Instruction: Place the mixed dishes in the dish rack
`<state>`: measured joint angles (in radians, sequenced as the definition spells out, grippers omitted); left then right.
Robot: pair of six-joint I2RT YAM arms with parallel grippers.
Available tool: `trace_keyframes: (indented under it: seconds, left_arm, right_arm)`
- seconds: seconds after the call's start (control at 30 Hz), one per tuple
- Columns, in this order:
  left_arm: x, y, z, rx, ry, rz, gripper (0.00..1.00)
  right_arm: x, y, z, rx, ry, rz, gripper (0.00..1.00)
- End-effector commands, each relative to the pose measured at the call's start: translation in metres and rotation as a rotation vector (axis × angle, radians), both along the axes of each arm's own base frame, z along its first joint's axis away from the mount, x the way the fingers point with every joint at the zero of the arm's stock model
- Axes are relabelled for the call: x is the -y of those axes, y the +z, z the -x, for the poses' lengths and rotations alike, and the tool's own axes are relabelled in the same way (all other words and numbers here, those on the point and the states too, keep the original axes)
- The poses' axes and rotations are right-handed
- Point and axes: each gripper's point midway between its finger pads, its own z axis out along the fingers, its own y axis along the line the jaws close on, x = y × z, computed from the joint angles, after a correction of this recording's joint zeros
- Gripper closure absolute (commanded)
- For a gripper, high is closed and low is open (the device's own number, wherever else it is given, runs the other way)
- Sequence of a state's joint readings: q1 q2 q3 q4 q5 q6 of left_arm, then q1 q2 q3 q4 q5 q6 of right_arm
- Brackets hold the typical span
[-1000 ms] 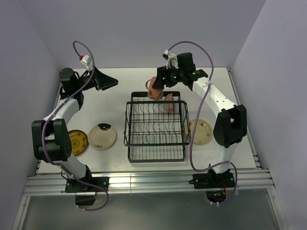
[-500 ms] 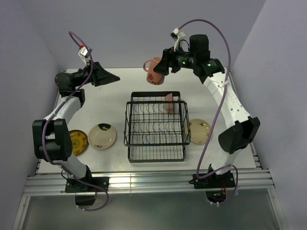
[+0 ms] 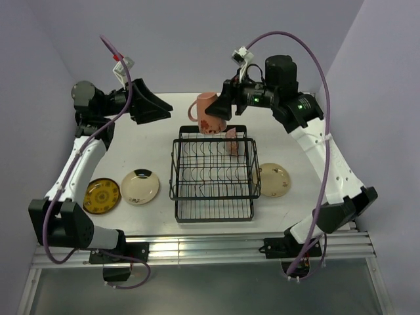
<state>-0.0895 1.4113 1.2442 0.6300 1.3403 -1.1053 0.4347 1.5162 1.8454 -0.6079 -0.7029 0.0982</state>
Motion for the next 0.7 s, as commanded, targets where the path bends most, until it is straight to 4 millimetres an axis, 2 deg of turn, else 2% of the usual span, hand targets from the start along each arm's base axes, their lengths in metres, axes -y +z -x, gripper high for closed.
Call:
trace_keyframes:
  seconds: [0.0, 0.03, 0.07, 0.2, 0.33, 0.37, 0.43, 0.67]
  left_arm:
    - [0.007, 0.006, 0.017, 0.123, 0.025, -0.095, 0.24]
    - [0.007, -0.006, 0.020, 0.078, 0.026, -0.127, 0.24]
    - [0.007, -0.005, 0.023, 0.077, 0.037, -0.134, 0.24]
    - [0.006, -0.020, 0.027, 0.047, 0.080, -0.164, 0.24]
    - [0.010, -0.028, 0.045, 0.042, 0.068, -0.170, 0.25]
    - [0.012, -0.033, 0.047, 0.045, 0.067, -0.168, 0.25]
    - [0.017, -0.030, 0.058, 0.043, 0.047, -0.149, 0.25]
    - [0.031, -0.029, 0.079, 0.060, -0.008, -0.151, 0.25]
  right_arm:
    - [-0.005, 0.044, 0.048, 0.106, 0.083, -0.079, 1.00]
    - [-0.003, 0.047, 0.057, 0.117, 0.084, -0.082, 1.00]
    - [-0.004, 0.039, 0.060, 0.102, 0.082, -0.073, 1.00]
    - [-0.001, 0.031, 0.080, 0.088, 0.094, -0.092, 1.00]
    - [-0.002, 0.003, 0.098, 0.047, 0.115, -0.095, 1.00]
    - [-0.003, -0.004, 0.098, 0.039, 0.113, -0.086, 1.00]
    - [-0.005, -0.020, 0.095, 0.018, 0.097, -0.066, 1.00]
    - [-0.009, -0.045, 0.098, -0.009, 0.089, -0.051, 1.00]
